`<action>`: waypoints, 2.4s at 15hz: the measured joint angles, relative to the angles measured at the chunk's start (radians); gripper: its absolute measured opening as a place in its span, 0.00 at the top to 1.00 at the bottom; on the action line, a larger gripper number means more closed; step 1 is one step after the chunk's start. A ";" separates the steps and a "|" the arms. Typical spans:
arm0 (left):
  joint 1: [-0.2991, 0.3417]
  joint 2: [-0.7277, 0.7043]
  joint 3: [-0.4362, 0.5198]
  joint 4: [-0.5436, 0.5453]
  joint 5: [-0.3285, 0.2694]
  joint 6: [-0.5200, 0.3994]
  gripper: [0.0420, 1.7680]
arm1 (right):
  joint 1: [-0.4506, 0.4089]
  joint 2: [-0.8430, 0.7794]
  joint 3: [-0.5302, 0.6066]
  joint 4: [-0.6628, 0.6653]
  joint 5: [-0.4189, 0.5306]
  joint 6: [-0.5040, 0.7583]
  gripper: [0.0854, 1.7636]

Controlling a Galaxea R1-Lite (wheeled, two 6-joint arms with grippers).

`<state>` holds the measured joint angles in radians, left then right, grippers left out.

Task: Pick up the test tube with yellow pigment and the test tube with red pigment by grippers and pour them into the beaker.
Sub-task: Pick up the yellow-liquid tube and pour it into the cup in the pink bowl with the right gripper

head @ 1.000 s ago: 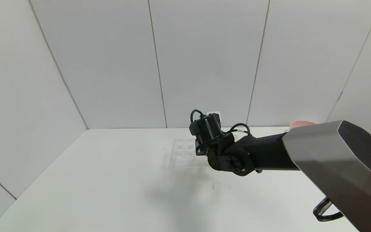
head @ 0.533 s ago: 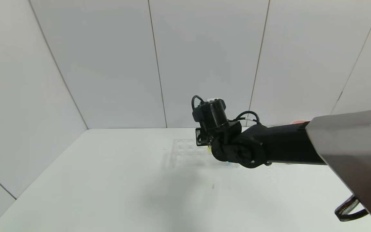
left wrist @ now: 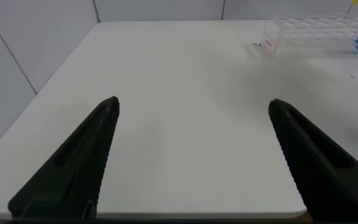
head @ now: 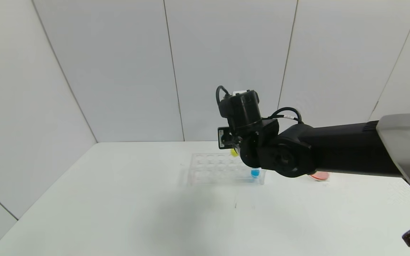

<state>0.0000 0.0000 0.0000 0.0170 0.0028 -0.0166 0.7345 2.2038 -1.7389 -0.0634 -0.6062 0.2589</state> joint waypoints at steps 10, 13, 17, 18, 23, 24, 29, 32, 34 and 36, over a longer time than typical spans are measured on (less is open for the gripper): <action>0.000 0.000 0.000 0.000 0.000 0.000 0.03 | -0.035 -0.269 0.389 0.005 0.359 -0.131 0.74; 0.000 0.000 0.000 0.000 0.000 0.000 0.03 | -0.164 -0.433 0.547 0.007 0.597 -0.235 0.74; 0.000 0.000 0.000 0.000 0.000 0.000 0.03 | -0.420 -0.568 0.649 0.020 0.813 -0.406 0.74; 0.000 0.000 0.000 0.000 0.000 0.000 0.03 | -0.493 -0.587 0.662 0.029 0.863 -0.457 0.74; 0.000 0.000 0.000 0.000 0.000 0.000 0.03 | -0.849 -0.598 0.602 0.219 1.127 -0.773 0.74; 0.000 0.000 0.000 0.000 0.000 0.000 0.03 | -0.900 -0.583 0.563 0.263 1.151 -0.827 0.74; 0.000 0.000 0.000 0.000 0.000 0.000 0.03 | -1.023 -0.444 0.329 0.411 1.173 -0.953 0.74; 0.000 0.000 0.000 0.000 0.000 0.000 0.03 | -1.023 -0.340 0.199 0.466 1.173 -0.958 0.74; 0.000 0.000 0.000 0.000 0.000 0.000 0.03 | -1.011 -0.268 0.127 0.477 1.170 -0.956 0.74; 0.000 0.000 0.000 0.000 0.000 0.000 0.03 | -1.001 -0.210 0.063 0.482 1.166 -0.956 0.74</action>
<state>0.0000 0.0000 0.0000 0.0166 0.0028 -0.0162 -0.2668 1.9936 -1.6755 0.4185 0.5598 -0.6968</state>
